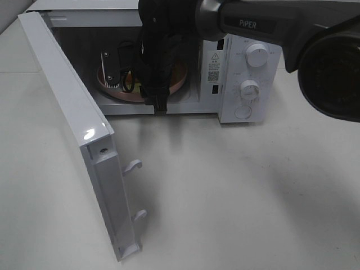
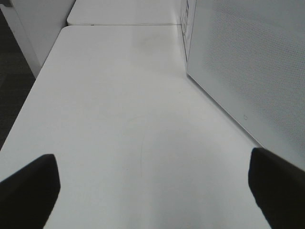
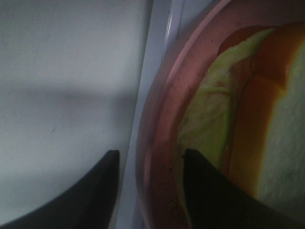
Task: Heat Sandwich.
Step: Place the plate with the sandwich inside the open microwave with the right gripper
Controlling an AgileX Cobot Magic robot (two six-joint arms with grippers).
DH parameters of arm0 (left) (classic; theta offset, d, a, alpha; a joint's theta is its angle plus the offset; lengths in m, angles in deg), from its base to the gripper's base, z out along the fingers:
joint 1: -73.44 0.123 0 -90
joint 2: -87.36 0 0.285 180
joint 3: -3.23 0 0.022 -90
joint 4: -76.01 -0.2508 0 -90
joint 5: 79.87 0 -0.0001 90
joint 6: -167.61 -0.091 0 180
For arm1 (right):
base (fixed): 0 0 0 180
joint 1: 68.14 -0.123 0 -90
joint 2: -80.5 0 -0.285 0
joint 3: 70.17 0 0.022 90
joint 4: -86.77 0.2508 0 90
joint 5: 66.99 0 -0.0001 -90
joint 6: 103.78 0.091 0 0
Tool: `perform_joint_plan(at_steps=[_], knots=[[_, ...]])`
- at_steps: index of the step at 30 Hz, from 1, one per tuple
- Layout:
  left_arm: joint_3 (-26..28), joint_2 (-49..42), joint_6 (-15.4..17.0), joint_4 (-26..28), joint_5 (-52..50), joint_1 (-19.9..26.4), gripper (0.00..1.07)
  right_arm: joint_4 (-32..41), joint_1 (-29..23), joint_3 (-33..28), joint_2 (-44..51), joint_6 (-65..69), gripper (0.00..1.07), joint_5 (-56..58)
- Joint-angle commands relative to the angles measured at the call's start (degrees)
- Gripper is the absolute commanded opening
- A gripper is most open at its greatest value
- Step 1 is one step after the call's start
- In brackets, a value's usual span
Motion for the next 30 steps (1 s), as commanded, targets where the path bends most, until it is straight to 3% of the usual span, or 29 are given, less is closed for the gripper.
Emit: perform_joint_plan(at_steps=[1,6,18,30], knots=[[-0.1,-1.6,0.1,-0.2,-0.5,0.1,1.01,-0.2,0.3,0.2,0.3,5.8,0.75,-0.9],[-0.1,-1.6,0.1,-0.2,-0.5,0.1,1.01,-0.2,0.3,0.2,0.6,12.3,0.87,-0.9],[-0.1,-1.6,0.1,-0.2,-0.5,0.1,1.01,-0.3,0.3,-5.4,5.0,13.5,0.83,-1.9],[-0.1,-1.6,0.1,-0.2,-0.5,0.1,1.01,-0.4,0.2,-17.7,12.9,13.2,0.79,-4.2]])
